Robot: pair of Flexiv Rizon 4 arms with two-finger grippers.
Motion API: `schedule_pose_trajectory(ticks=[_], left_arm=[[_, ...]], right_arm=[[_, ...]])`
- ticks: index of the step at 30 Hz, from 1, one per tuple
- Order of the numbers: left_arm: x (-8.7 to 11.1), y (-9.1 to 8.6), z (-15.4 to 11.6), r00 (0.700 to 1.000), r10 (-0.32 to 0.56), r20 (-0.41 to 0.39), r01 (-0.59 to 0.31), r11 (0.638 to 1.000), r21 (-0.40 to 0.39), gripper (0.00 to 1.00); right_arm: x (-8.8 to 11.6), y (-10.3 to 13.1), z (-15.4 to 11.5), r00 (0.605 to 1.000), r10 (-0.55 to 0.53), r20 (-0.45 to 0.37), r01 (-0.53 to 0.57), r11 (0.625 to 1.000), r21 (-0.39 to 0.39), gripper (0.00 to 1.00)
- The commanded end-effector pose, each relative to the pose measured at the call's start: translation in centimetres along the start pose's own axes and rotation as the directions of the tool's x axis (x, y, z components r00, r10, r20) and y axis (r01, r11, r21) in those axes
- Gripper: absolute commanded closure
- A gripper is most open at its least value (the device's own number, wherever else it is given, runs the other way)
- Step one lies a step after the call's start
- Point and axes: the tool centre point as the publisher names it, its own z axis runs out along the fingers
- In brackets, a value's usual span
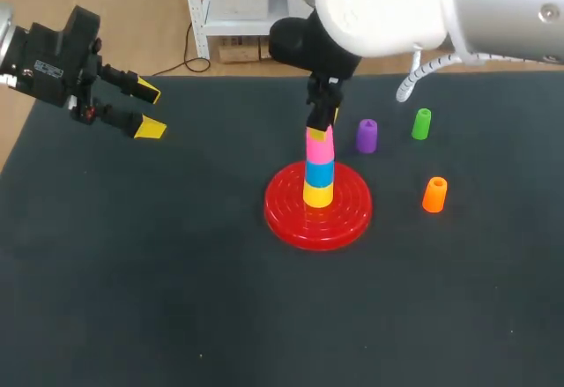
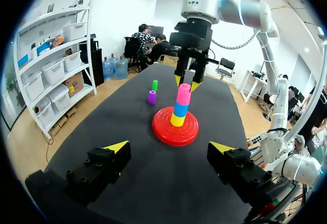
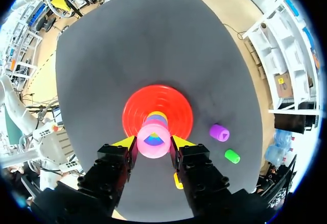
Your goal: Pick up and stack the cylinders on the red base in this order: pink,purple,orange,green
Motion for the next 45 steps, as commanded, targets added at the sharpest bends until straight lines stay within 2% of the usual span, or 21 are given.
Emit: schedule_pose_trajectory(ticks=[1, 14, 22, 23, 24, 25, 33, 35, 39, 45], left_arm=[[0.1, 0.0, 0.0, 1.000, 0.002, 0.004, -0.002, 1.000, -0.002, 0.00], [0.1, 0.0, 0.0, 1.000, 0.002, 0.004, -0.002, 1.000, -0.002, 0.00], [0.1, 0.0, 0.0, 1.000, 0.002, 0.004, -0.002, 1.000, -0.002, 0.00], [0.1, 0.0, 0.0, 1.000, 0.002, 0.004, -0.002, 1.000, -0.002, 0.00], [0.1, 0.0, 0.0, 1.000, 0.002, 0.004, -0.002, 1.000, -0.002, 0.00], [0.1, 0.0, 0.0, 1.000, 0.002, 0.004, -0.002, 1.000, -0.002, 0.00], [0.1, 0.0, 0.0, 1.000, 0.002, 0.004, -0.002, 1.000, -0.002, 0.00], [0.1, 0.0, 0.0, 1.000, 0.002, 0.004, -0.002, 1.000, -0.002, 0.00], [0.1, 0.0, 0.0, 1.000, 0.002, 0.004, -0.002, 1.000, -0.002, 0.00], [0.1, 0.0, 0.0, 1.000, 0.002, 0.004, -0.002, 1.000, -0.002, 0.00]], right_arm=[[0.2, 0.2, 0.7, 1.000, 0.000, -0.002, 0.000, 1.000, 0.000, 1.00], [0.5, 0.5, 1.8, 1.000, 0.020, -0.006, -0.020, 1.000, -0.011, 1.00], [0.2, 0.4, 1.0, 0.999, 0.038, 0.020, -0.037, 0.999, -0.024, 1.00], [0.1, 0.4, 0.7, 0.999, 0.041, 0.023, -0.040, 0.999, -0.022, 0.76], [0.1, 0.3, 0.2, 0.999, 0.042, 0.030, -0.042, 0.999, -0.012, 0.15], [0.1, 0.2, -0.3, 0.998, 0.053, 0.042, -0.053, 0.999, -0.003, 0.00], [0.3, -1.4, -4.6, 0.988, 0.077, 0.131, -0.085, 0.995, 0.055, 0.00], [0.5, -2.5, -5.1, 0.983, 0.120, 0.137, -0.131, 0.988, 0.078, 0.00], [1.3, -4.9, -4.8, 0.971, 0.210, 0.117, -0.221, 0.971, 0.092, 0.00], [2.5, -8.6, -2.2, 0.942, 0.331, 0.063, -0.335, 0.939, 0.081, 0.00]])
